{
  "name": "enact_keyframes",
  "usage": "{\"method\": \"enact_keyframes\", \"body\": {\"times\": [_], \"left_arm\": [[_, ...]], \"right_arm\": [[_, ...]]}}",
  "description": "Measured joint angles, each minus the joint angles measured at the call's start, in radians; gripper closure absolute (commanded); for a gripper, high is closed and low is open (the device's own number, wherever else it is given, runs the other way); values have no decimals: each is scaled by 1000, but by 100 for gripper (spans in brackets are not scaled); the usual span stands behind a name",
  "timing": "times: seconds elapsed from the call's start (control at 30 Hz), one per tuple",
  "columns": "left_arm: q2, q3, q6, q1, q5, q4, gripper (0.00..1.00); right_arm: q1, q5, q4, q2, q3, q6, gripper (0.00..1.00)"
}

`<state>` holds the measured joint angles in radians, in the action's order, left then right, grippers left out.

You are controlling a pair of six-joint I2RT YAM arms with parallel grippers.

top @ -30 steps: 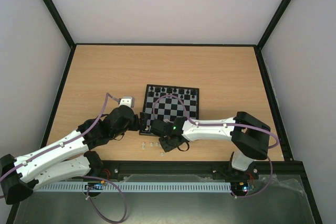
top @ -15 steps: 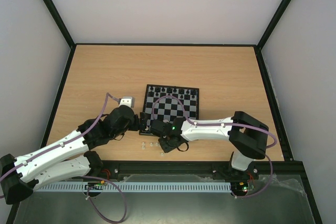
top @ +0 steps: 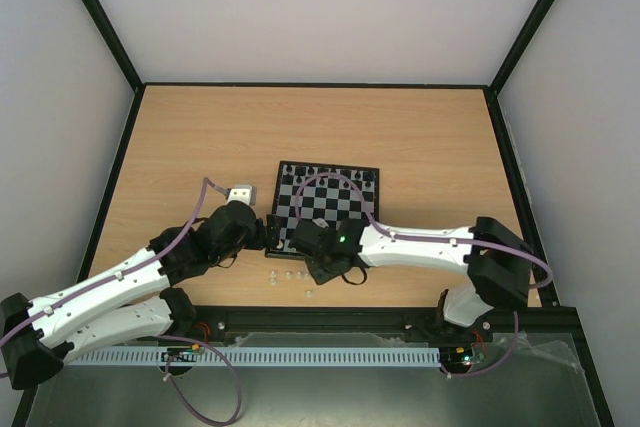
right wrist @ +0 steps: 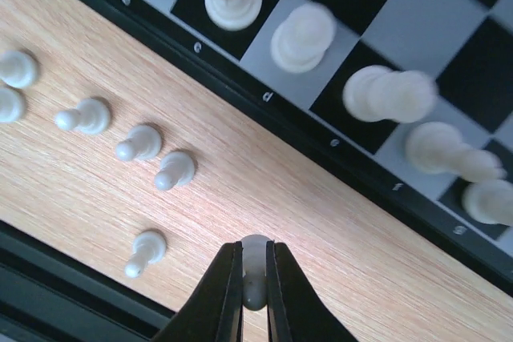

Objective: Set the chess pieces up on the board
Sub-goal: Pick up the chess piece at the center of the board, then place the chess piece on the chessboard.

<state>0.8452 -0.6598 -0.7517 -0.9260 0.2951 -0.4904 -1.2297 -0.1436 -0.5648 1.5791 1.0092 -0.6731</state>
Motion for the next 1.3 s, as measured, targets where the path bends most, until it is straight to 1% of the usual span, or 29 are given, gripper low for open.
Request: {"method": "enact_keyframes", "body": {"times": [0.13,0.37,0.47,0.57,0.83,1.3], "left_arm": [[3,0,0,0,0,2,1],[13,0,1,0,0,5,1],[24,0,1,0,0,6,1],[28,0,1,0,0,6,1],[28,0,8,0,0,6,0],[28,0,11,1,-7,6,0]], "right_arm": [[36,-29,-47,-68,21,11,94],[218,-68,-116,-172,31,66,92],[290,-72,-123,-174,36,95,92],[326,-71,-122,-154,39,118,92],[379,-61,-104,-60,39,169,92],[386,-41,-54,16,29,193,91]]}}
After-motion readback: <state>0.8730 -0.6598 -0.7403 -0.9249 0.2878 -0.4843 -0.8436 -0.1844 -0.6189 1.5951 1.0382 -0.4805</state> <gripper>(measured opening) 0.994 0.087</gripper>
